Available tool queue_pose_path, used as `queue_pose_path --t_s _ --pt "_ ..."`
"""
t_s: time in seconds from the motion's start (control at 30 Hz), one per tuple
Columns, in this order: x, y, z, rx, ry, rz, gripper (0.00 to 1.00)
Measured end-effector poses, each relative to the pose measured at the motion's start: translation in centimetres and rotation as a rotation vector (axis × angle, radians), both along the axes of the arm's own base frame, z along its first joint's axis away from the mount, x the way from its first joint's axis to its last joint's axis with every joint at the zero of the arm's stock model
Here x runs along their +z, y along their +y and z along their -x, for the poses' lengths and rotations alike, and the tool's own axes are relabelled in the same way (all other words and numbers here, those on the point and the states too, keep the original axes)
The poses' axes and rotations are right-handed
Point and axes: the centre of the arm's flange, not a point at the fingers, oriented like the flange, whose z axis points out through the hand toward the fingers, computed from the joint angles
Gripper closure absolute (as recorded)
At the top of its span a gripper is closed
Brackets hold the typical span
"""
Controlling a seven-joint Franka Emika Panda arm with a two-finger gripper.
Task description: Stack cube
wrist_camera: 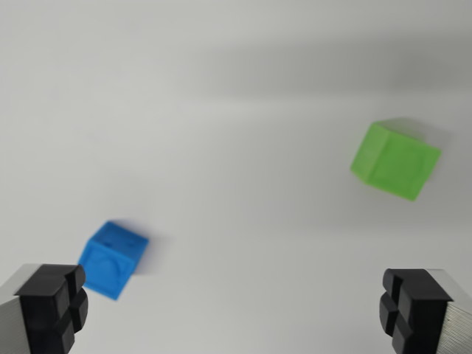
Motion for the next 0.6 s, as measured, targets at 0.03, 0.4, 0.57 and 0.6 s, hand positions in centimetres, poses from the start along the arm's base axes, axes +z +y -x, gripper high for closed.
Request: queue_pose_path --t_s 0.03,0.4,0.57,0.6 --pt "-0.1 0.1 0.1 -0.002 0.0 0.0 0.0" --pt "-1.8 1.8 1.5 -0.045 0.003 0.001 0.0" --pt "-2.7 2.7 2.2 -0.067 0.004 0.002 0.0" --pt "-2.9 2.9 2.3 -0.072 0.005 0.002 0.0"
